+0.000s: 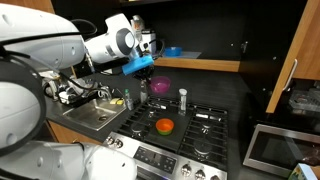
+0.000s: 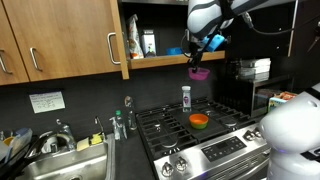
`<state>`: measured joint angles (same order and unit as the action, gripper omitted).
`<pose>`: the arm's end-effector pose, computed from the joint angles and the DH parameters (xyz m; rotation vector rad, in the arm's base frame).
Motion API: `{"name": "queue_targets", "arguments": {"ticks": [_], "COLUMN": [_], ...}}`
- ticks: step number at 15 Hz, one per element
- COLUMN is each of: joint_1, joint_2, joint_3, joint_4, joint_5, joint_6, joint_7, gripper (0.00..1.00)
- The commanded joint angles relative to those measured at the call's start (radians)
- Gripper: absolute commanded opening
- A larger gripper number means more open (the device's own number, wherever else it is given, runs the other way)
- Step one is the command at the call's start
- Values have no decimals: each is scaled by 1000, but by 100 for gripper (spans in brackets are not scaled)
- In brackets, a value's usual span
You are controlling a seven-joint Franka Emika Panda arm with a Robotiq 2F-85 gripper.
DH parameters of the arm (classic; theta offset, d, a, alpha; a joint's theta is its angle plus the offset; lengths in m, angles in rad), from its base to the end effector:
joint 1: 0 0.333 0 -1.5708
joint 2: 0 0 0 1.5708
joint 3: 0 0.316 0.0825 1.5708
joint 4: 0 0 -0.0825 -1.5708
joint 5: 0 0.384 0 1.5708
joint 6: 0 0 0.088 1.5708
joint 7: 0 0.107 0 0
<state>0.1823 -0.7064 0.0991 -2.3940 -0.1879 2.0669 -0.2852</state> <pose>0.3567 0.1015 0.5974 2.7115 0.8589 0.5361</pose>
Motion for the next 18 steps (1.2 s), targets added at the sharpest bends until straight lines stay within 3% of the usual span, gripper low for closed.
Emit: {"name": "queue_targets", "arguments": {"ticks": [1,7,18], "joint_1": [5,15,98], "joint_2": [2,-21,65], "joint_3": [-3,-27,-33], "joint_4": [3,71,379], "joint_5": [-3,-6,-24], "joint_6": [-3,-37,-122], "joint_7": [3,-61,-389], "gripper": [4,1,1]}}
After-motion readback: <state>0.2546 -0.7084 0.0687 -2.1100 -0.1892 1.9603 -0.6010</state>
